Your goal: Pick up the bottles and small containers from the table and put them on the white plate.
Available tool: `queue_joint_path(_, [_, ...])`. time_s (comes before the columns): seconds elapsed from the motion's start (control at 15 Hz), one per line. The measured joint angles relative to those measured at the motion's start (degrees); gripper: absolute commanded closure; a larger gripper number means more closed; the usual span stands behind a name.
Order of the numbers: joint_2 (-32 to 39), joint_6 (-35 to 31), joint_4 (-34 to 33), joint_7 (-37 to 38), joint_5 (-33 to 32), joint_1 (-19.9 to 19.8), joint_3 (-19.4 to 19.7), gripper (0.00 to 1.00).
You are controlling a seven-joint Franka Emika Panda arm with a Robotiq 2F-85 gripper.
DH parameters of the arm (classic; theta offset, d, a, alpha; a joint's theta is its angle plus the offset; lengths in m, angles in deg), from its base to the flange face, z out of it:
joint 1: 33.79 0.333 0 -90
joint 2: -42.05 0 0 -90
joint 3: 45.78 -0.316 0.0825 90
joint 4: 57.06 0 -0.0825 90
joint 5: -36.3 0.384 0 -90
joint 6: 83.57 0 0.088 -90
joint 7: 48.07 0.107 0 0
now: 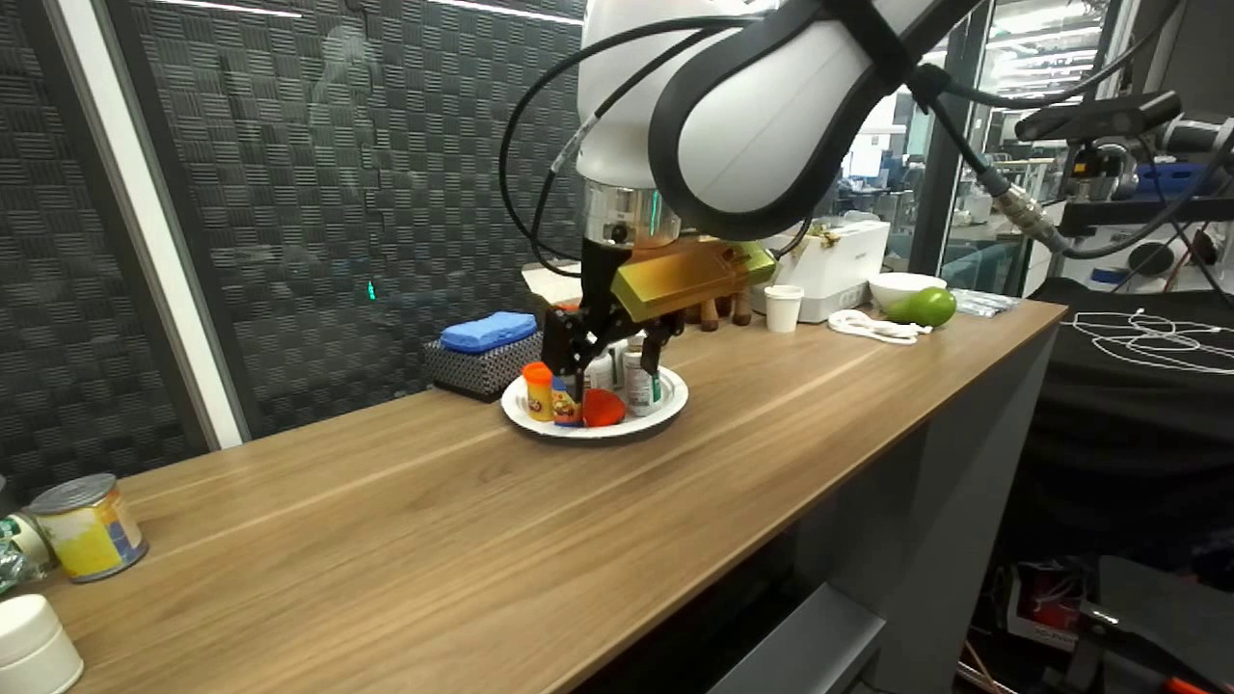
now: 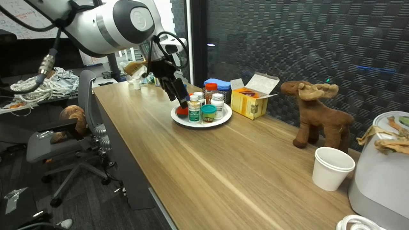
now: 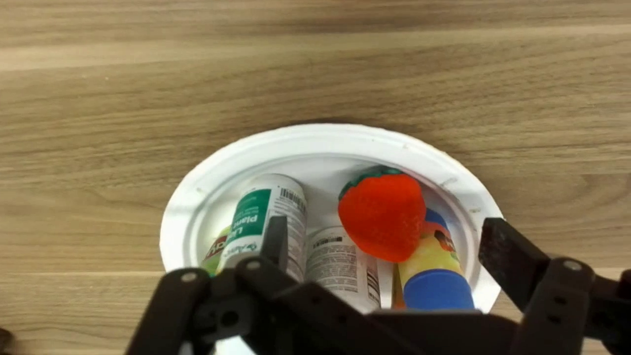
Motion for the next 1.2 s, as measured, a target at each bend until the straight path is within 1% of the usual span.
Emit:
queue_joint_path(0.13, [-1.15,0.33,0.04,-0.97,0.26,0.10,-0.08,0.00])
queue_joint_path(0.27, [-2.99,2.85,-0.05,-2.35,1.29,0.13,-0.26,0.00])
queue_joint_path(0.33, [-4.05,5.19,-0.23,-2.92,1.86,0.13,-0.29,0.00])
queue_joint_path(0.47, [-6.56,12.68,-1.21,-5.41,4.17,0.10,-0.31,0.00])
queue_joint_path(0.67, [-10.03,24.44,-4.13,-7.89,6.53,-0.09,-0.35,0.00])
queue_joint_path(0.8, [-11.80,30.13,-6.17,-8.45,7.03,-0.24,-0.41,0.00])
queue_joint_path(0.93, [-13.31,33.96,-7.90,-8.68,7.27,-0.39,-0.50,0.00])
queue_joint_path(1.2, [-15.38,38.17,-9.85,-8.88,7.33,-0.43,-1.20,0.00])
